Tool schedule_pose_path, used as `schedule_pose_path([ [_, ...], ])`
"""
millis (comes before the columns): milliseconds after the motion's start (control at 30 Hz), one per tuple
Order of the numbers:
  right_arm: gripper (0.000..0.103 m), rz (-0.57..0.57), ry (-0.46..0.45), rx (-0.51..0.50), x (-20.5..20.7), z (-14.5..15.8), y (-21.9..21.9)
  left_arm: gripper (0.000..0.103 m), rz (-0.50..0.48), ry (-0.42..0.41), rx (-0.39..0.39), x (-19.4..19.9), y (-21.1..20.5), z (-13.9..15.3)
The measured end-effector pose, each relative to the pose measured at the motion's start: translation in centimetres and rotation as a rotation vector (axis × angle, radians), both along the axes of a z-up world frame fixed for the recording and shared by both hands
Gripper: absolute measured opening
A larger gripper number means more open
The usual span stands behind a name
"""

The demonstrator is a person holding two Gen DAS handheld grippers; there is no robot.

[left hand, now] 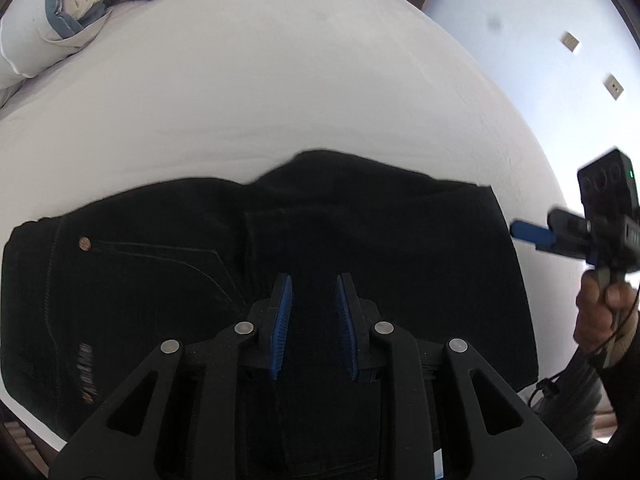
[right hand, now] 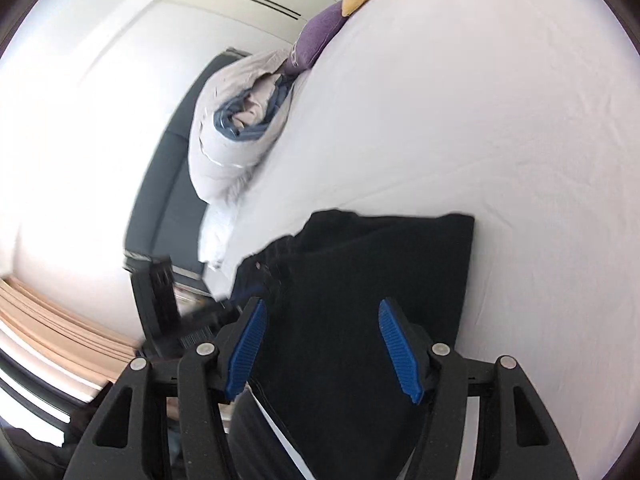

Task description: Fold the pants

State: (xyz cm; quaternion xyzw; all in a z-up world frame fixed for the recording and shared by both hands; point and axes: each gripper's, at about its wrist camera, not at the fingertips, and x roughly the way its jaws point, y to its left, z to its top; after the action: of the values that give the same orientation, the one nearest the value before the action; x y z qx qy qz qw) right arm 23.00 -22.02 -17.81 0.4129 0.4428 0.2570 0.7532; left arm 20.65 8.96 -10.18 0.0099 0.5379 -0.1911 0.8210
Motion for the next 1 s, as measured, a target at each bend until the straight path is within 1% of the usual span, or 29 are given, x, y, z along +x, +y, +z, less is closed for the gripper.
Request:
schedule_pose_path([
  [67,0.063,-0.006,0.031,0.049,0.8,-1.9,-0.8,0.022,-0.004,0.033,0.051,-0.7,-1.6,-1.9],
  [100,0.061,-0.006,0.061,0.065,1.0,-3.1,-1.0,0.022,-0.002,0.048,0.076,-1.1,-2.3,-2.9],
  [133,0.056,-0.008,0.075,0.057,1.0,-3.9,-1.0,0.022,0.0,0.034,0.091,-1.5,-2.8,-3.3],
  [167,0.054,-0.002,0.062,0.042,0.5,-3.8,-1.0,0.022,-0.003,0.016,0.099,-1.9,-3.1,-3.5],
  [200,0.054,0.007,0.048,0.035,-0.4,-3.0,-0.4,0.022,-0.005,0.01,0.105,-2.0,-3.4,-3.5],
  [233,0.054,0.025,0.043,0.038,-0.4,-3.0,0.3,0.022,-0.005,0.013,0.109,-2.0,-3.6,-3.6],
  [300,0.054,0.083,0.039,0.042,-1.9,-3.0,1.4,0.022,0.004,0.026,0.101,-2.0,-4.0,-3.8],
  [333,0.054,0.116,0.041,0.026,-2.3,-3.2,2.2,0.022,0.005,0.028,0.1,-3.1,-4.9,-4.1],
  [433,0.054,0.195,0.028,0.006,-5.2,-2.7,4.4,0.022,0.014,0.022,0.108,-3.8,-5.9,-4.3],
  [467,0.054,0.213,0.02,0.003,-6.3,-2.4,5.0,0.022,0.014,0.019,0.111,-3.2,-4.7,-4.0],
  [567,0.054,0.264,0.02,-0.017,-9.4,-1.8,6.2,0.022,0.023,0.016,0.11,-3.3,-4.8,-3.9],
  [600,0.055,0.283,0.014,-0.037,-10.3,-1.4,6.6,0.022,0.023,0.017,0.108,-2.5,-3.4,-3.7],
  [633,0.055,0.309,0.01,-0.047,-10.9,-1.2,6.9,0.022,0.022,0.018,0.108,-2.6,-3.6,-3.7],
  [700,0.054,0.362,0.009,-0.053,-11.2,-0.3,7.4,0.022,0.023,0.017,0.107,-2.6,-3.3,-3.7],
  [767,0.054,0.38,-0.001,-0.058,-10.9,0.7,7.0,0.022,0.024,0.017,0.106,-2.7,-3.4,-3.8],
  [800,0.054,0.364,-0.021,-0.061,-10.4,1.4,6.4,0.022,0.026,0.017,0.105,-2.0,-3.1,-3.7],
  [867,0.056,0.323,-0.039,-0.054,-9.8,2.0,4.8,0.022,0.028,0.016,0.105,-2.0,-3.1,-3.7],
  [900,0.059,0.297,-0.051,-0.048,-8.7,2.4,4.2,0.022,0.028,0.015,0.102,-1.7,-1.8,-3.7],
  [933,0.059,0.284,-0.063,-0.041,-8.0,2.7,3.8,0.022,0.03,0.015,0.1,-1.8,-1.8,-3.8],
  [967,0.059,0.269,-0.072,-0.032,-6.8,2.8,3.4,0.022,0.03,0.015,0.099,-1.1,-0.6,-3.9],
  [1000,0.059,0.246,-0.071,-0.029,-5.5,2.7,3.2,0.022,0.031,0.014,0.098,-1.4,-0.5,-4.3],
])
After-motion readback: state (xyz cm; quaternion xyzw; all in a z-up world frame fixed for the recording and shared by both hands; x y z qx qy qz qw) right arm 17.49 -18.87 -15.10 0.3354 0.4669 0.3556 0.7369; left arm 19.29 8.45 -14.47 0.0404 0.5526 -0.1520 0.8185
